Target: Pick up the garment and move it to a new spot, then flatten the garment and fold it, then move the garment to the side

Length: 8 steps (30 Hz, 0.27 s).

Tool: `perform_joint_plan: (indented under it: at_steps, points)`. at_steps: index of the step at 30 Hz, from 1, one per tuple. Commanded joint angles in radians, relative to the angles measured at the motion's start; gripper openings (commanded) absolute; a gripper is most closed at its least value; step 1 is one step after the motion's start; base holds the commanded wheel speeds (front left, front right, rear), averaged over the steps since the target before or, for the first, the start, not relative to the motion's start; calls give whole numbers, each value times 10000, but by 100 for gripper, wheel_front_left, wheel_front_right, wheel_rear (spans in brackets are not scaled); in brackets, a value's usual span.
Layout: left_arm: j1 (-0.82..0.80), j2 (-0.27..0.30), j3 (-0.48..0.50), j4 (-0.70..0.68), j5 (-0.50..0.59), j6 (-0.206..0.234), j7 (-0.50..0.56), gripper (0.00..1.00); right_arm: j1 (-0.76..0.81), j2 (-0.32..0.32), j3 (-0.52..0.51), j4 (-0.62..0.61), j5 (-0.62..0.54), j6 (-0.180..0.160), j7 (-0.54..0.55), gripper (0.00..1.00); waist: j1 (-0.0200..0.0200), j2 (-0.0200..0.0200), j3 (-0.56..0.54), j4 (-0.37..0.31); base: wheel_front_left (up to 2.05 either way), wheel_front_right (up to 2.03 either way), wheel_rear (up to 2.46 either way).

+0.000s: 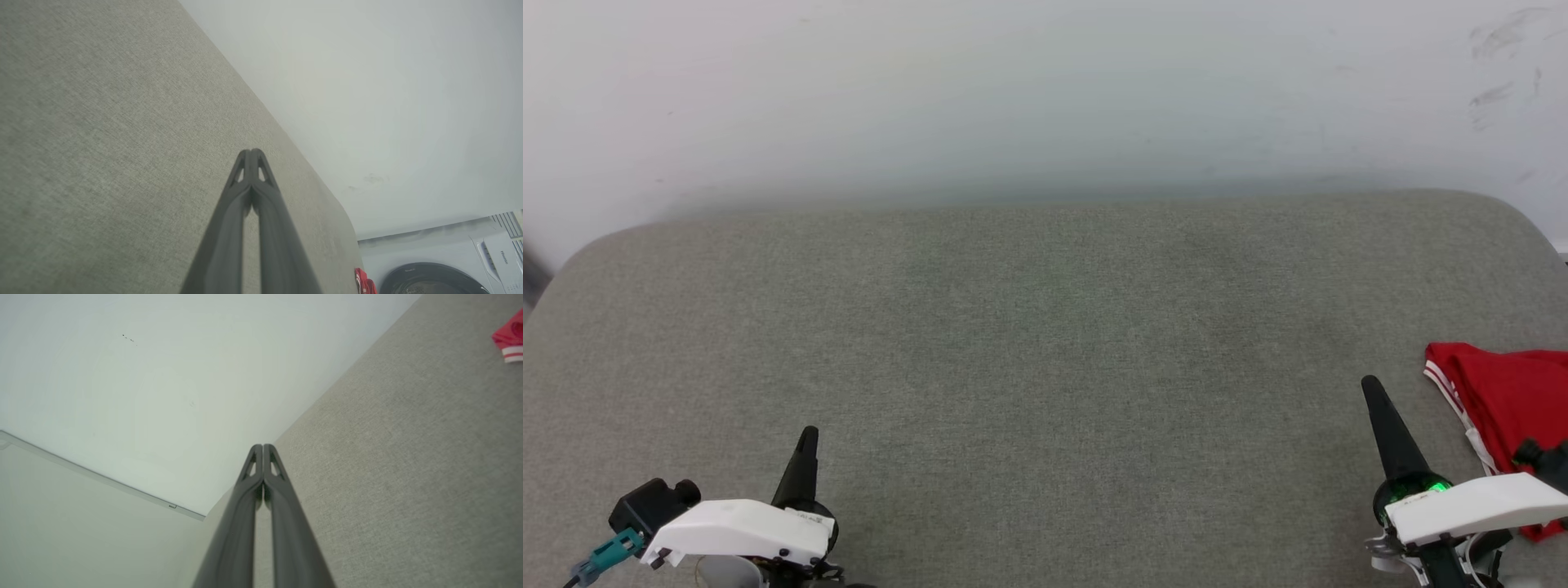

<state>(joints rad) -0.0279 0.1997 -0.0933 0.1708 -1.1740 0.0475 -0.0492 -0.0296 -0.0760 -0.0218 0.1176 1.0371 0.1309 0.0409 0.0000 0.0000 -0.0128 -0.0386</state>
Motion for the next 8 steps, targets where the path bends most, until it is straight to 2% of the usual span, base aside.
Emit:
perform_joint_plan:
  at_steps: [1, 8]
  points:
    - [-273, -33, 115, -37, -177, -103, 52, 0, -277, -69, -35, -35, 260, 0, 12, 0, 0, 0, 2, 5, 0, 0, 0]
    - [-345, -205, 360, 61, -762, -340, 249, 0, -348, -66, -104, 141, 1039, 0, 68, 0, 0, 0, 19, 45, 0, 0, 0]
